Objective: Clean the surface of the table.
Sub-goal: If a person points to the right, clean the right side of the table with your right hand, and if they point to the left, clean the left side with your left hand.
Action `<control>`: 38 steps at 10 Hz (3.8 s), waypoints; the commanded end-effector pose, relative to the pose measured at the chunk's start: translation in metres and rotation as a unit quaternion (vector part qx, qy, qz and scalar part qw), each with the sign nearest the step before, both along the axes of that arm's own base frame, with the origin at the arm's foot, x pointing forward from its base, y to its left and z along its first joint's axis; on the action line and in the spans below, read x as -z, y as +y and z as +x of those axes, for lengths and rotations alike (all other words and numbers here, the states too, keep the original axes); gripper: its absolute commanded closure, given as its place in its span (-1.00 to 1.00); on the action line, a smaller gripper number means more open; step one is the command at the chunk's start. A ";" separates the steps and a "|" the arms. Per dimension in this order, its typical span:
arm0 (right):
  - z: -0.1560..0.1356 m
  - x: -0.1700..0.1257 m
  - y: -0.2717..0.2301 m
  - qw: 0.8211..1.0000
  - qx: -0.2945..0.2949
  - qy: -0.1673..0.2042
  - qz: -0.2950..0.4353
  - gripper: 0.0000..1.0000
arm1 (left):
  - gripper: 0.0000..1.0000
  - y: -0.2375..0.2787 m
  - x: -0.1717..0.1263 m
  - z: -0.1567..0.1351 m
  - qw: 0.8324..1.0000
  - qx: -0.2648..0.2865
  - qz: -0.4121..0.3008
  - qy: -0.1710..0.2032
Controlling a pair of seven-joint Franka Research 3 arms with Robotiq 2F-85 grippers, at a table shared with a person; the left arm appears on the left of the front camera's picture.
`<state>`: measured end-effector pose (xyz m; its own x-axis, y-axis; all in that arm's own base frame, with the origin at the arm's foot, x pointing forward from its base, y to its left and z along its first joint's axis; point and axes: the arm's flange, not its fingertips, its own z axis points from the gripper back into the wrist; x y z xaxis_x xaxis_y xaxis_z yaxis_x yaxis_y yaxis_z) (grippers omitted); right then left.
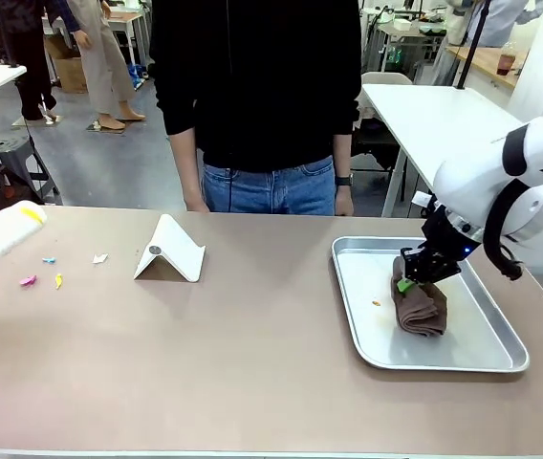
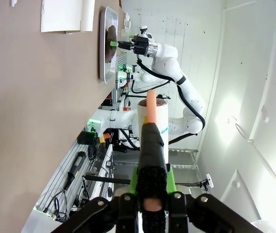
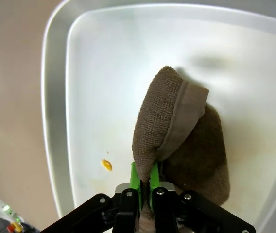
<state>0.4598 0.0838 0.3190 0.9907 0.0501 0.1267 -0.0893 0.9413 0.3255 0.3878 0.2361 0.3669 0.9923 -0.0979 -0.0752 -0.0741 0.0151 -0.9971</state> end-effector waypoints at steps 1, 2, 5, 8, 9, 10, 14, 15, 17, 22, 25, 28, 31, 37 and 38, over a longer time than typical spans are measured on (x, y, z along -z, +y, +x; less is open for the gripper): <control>0.008 0.006 0.011 0.999 -0.025 -0.024 0.030 0.84 | 1.00 0.006 -0.009 -0.006 1.000 0.006 -0.003 -0.007; 0.009 0.006 0.020 0.998 -0.040 -0.030 0.045 0.84 | 1.00 0.006 -0.009 -0.006 1.000 0.006 -0.003 -0.007; 0.013 0.011 0.047 0.996 -0.079 -0.024 0.040 0.84 | 1.00 0.006 -0.009 -0.006 1.000 0.006 -0.003 -0.007; 0.015 0.013 0.065 0.995 -0.100 -0.026 0.009 0.84 | 1.00 0.006 -0.009 -0.006 1.000 0.006 -0.003 -0.007; 0.016 0.014 0.064 0.995 -0.099 -0.025 0.002 0.84 | 1.00 0.006 -0.009 -0.006 1.000 0.006 -0.003 -0.007; 0.016 0.017 0.062 0.995 -0.093 -0.021 -0.013 0.84 | 1.00 0.006 -0.009 -0.006 1.000 0.006 -0.003 -0.007; 0.018 0.020 0.036 0.997 -0.051 -0.020 -0.048 0.84 | 1.00 0.006 -0.009 -0.006 1.000 0.006 -0.003 -0.007; 0.017 0.020 0.029 0.998 -0.043 -0.017 -0.045 0.84 | 1.00 0.006 -0.009 -0.006 1.000 0.006 -0.003 -0.007; 0.013 0.017 0.014 0.998 -0.047 0.011 -0.026 0.84 | 1.00 0.006 -0.009 -0.006 1.000 0.006 -0.003 -0.007; -0.011 -0.007 -0.057 1.000 0.005 0.023 0.004 0.84 | 1.00 0.006 -0.009 -0.006 1.000 0.006 -0.003 -0.007; -0.017 -0.015 -0.071 0.999 0.011 -0.004 0.044 0.84 | 1.00 0.006 -0.009 -0.006 1.000 0.006 -0.003 -0.007; -0.023 -0.031 -0.092 0.990 0.016 -0.053 0.132 0.84 | 1.00 0.006 -0.009 -0.006 1.000 0.006 -0.003 -0.007; -0.049 -0.063 -0.144 0.949 0.029 -0.135 0.284 0.84 | 1.00 0.006 -0.009 -0.006 1.000 0.006 -0.003 -0.007; -0.115 -0.082 -0.255 0.842 0.017 -0.198 0.502 0.84 | 1.00 0.006 -0.009 -0.006 1.000 0.006 -0.003 -0.007; -0.124 -0.080 -0.268 0.841 0.030 -0.195 0.504 0.84 | 1.00 0.006 -0.009 -0.006 1.000 0.006 -0.003 -0.007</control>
